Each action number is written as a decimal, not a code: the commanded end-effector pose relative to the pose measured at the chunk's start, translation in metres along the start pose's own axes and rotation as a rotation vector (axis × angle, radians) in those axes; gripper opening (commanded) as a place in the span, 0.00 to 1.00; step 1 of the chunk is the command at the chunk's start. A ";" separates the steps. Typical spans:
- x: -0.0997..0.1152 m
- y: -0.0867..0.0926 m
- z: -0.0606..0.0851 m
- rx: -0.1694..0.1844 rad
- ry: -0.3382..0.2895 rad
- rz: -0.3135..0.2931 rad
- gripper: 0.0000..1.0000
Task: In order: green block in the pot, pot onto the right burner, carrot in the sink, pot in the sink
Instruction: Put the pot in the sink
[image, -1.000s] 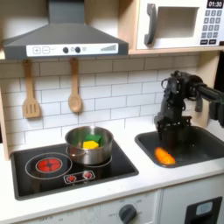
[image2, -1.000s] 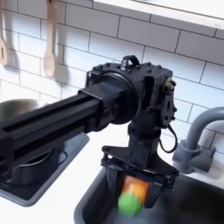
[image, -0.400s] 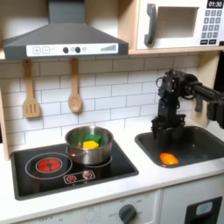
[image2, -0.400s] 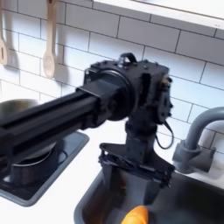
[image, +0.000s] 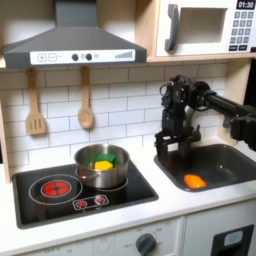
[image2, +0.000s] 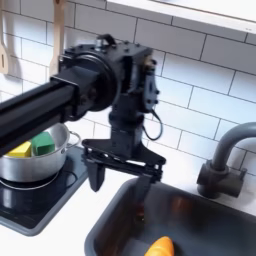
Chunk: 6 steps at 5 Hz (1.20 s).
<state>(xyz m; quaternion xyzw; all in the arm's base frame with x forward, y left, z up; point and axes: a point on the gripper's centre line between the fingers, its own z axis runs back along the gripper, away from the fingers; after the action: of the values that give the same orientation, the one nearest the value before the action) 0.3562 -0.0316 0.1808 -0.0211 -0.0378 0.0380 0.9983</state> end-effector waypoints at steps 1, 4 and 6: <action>0.005 0.041 0.007 0.046 -0.024 0.047 1.00; 0.015 0.062 0.033 0.080 -0.093 0.033 1.00; 0.025 0.077 0.033 0.091 -0.119 0.048 1.00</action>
<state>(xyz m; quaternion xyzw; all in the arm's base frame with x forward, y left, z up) 0.3726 0.0476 0.2077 0.0254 -0.0886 0.0645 0.9937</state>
